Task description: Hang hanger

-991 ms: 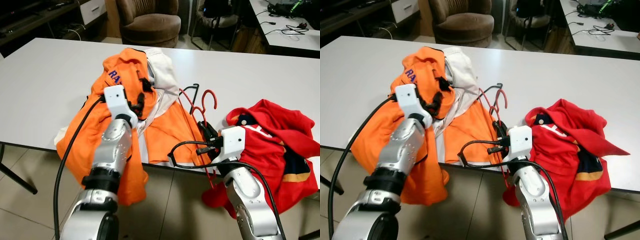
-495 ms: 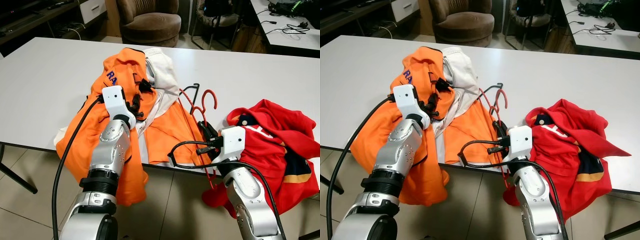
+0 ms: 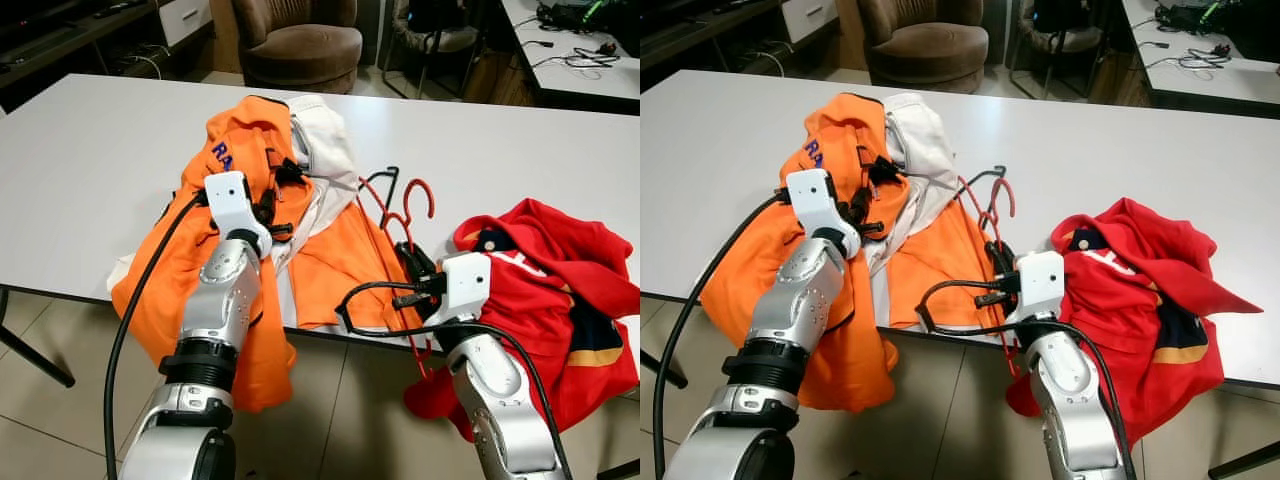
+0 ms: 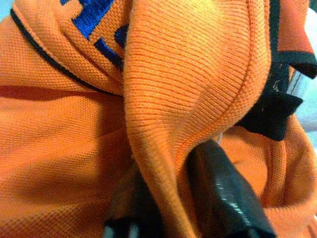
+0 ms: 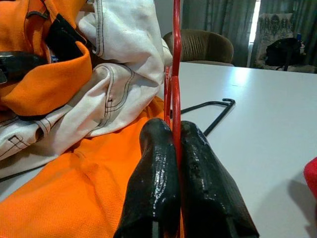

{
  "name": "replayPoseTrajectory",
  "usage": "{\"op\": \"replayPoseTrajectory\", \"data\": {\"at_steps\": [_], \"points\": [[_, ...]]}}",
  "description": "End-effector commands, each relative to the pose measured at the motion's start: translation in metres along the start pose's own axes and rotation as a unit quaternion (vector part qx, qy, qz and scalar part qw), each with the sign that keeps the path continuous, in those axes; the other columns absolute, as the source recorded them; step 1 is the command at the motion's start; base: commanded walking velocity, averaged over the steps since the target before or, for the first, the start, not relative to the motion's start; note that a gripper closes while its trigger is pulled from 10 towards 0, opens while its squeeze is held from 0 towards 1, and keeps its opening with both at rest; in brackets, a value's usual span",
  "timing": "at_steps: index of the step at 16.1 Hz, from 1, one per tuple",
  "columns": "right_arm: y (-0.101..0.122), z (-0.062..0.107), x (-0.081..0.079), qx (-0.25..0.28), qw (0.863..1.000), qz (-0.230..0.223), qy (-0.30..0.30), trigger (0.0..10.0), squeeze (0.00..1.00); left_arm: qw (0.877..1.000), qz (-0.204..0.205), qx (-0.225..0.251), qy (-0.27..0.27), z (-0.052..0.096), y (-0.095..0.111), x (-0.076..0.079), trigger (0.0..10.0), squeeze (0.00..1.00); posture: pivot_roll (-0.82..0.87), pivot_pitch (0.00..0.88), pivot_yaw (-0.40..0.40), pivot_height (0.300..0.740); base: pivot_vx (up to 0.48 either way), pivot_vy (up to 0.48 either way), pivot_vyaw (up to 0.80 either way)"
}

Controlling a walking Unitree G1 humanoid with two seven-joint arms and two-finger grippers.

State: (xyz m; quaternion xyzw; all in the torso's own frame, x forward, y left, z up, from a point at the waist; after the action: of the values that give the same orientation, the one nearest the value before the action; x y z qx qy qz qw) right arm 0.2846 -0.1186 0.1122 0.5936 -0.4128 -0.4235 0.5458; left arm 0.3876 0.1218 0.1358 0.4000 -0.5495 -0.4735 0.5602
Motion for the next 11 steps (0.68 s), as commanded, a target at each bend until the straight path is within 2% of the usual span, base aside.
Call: {"op": "replayPoseTrajectory", "data": {"at_steps": [1,3,4,5,7,8,9,10,11], "points": [[0.002,-0.001,-0.001,0.003,1.0,-0.002,0.0,10.0,0.0,1.0,-0.007,-0.004,0.008,0.003,0.0,-0.005,0.0,0.0,-0.09,0.002,0.059,0.74,0.0,0.0,0.0],[0.003,-0.006,0.0,0.005,1.0,-0.003,-0.001,10.0,0.0,0.996,-0.03,0.05,-0.064,0.03,0.029,-0.01,0.0,0.0,-0.06,0.0,0.047,0.74,0.0,0.0,0.0],[0.002,-0.007,-0.001,0.004,1.0,-0.003,0.001,10.0,0.0,0.994,-0.043,0.054,-0.086,0.033,0.031,-0.006,0.0,0.0,-0.06,0.0,0.043,0.74,0.0,0.0,0.0],[0.002,-0.007,-0.001,0.004,1.0,-0.003,0.001,10.0,0.0,0.994,-0.043,0.054,-0.086,0.033,0.031,-0.006,0.0,0.0,-0.06,0.0,0.043,0.74,0.0,0.0,0.0],[0.002,-0.007,-0.003,0.004,1.0,-0.004,0.006,10.0,0.0,0.991,-0.073,0.041,-0.101,0.035,0.021,0.002,0.0,0.0,-0.06,0.0,0.044,0.74,0.0,0.0,0.0],[0.002,-0.007,-0.003,0.004,1.0,-0.004,0.006,10.0,0.0,0.991,-0.075,0.042,-0.103,0.035,0.02,0.003,2.5,0.0,-0.06,0.0,0.044,0.74,0.0,0.0,0.0],[0.002,-0.007,-0.002,0.005,1.0,-0.004,0.005,10.0,0.0,0.99,-0.075,0.044,-0.109,0.037,0.021,0.004,8.9,0.0,-0.06,0.0,0.044,0.74,0.0,0.0,0.0],[0.004,-0.007,-0.001,0.006,1.0,-0.002,0.005,10.0,0.0,0.986,-0.081,0.056,-0.131,0.04,0.026,0.011,10.0,0.0,-0.06,0.0,0.041,0.74,0.0,0.0,0.0],[0.005,-0.007,0.0,0.008,1.0,0.0,0.006,10.0,0.0,0.984,-0.088,0.06,-0.145,0.042,0.03,0.013,10.0,0.0,-0.06,0.0,0.04,0.74,0.0,0.0,0.0]]}}
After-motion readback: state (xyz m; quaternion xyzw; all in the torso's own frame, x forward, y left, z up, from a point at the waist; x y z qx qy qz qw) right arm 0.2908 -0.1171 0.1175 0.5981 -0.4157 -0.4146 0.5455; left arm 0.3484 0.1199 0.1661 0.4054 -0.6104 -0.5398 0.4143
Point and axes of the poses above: a point about 5 cm out from each wrist's last joint towards the gripper, its own z axis pointing back from the gripper into the wrist, its own y axis along the axis of the wrist's last joint, x = y × z, the point moved 3 cm from there along -z, pointing out of the wrist towards the gripper, and after that the axes turned 2 degrees about -z, right-handed, at the moved point
